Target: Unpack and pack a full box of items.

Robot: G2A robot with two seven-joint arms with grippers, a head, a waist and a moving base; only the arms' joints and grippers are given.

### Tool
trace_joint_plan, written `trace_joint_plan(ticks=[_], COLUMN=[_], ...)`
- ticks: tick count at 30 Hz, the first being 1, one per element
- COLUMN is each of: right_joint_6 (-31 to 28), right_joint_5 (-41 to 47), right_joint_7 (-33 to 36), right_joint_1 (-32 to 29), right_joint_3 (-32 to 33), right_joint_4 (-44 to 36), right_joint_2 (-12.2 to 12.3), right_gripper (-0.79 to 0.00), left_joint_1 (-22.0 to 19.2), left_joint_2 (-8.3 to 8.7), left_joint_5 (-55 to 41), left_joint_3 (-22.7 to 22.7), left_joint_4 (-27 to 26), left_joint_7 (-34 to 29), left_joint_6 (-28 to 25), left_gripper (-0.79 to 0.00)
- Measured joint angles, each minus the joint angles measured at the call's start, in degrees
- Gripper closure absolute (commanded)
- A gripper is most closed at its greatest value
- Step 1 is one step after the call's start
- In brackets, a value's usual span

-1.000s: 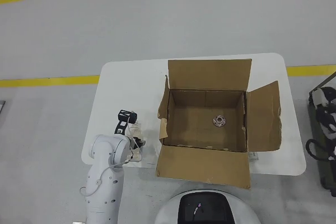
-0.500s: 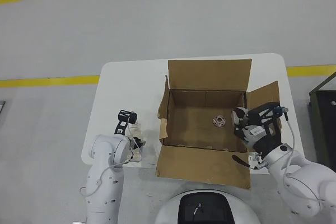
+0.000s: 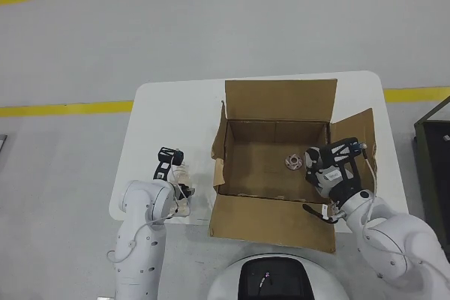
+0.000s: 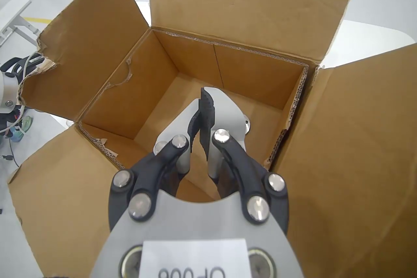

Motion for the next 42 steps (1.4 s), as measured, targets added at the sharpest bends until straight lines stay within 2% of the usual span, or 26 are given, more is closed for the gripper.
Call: trace_joint_plan(ticks=[14, 19, 22, 26, 32, 37, 42], right_joint_6=[0.10, 4.61, 7.80, 11.58, 12.39, 13.16, 13.74], right_joint_5=[-1.06, -4.17, -9.66, -15.99, -20.42, -20.96, -20.76], right_joint_7=[-0.92, 1.24, 4.17, 11.42, 22.78, 25.90, 26.07], right_joint_1=[-0.28, 2.27, 5.22, 10.47, 19.18, 23.65, 23.93], right_joint_3=[-0.42, -2.72, -5.79, -10.08, -14.31, -16.25, -16.30], right_joint_4=[-0.11, 0.32, 1.60, 6.12, 15.64, 22.65, 23.36], right_joint_2=[0.03, -0.25, -0.52, -1.11, -2.11, -2.95, -3.03], right_gripper=[0.000, 0.000, 0.000, 0.000, 0.000, 0.000, 0.000], left_joint_1=[0.00, 0.00, 0.00, 0.00, 0.00, 0.00, 0.00], left_joint_2=[0.00, 0.00, 0.00, 0.00, 0.00, 0.00, 0.00], left_joint_5=[0.00, 0.00, 0.00, 0.00, 0.00, 0.00, 0.00], left_joint_3=[0.00, 0.00, 0.00, 0.00, 0.00, 0.00, 0.00], left_joint_4=[0.00, 0.00, 0.00, 0.00, 0.00, 0.00, 0.00], left_joint_7=[0.00, 0.00, 0.00, 0.00, 0.00, 0.00, 0.00], left_joint_6=[0.00, 0.00, 0.00, 0.00, 0.00, 0.00, 0.00], left_gripper=[-0.785, -0.785, -0.785, -0.785, -0.785, -0.785, -0.785])
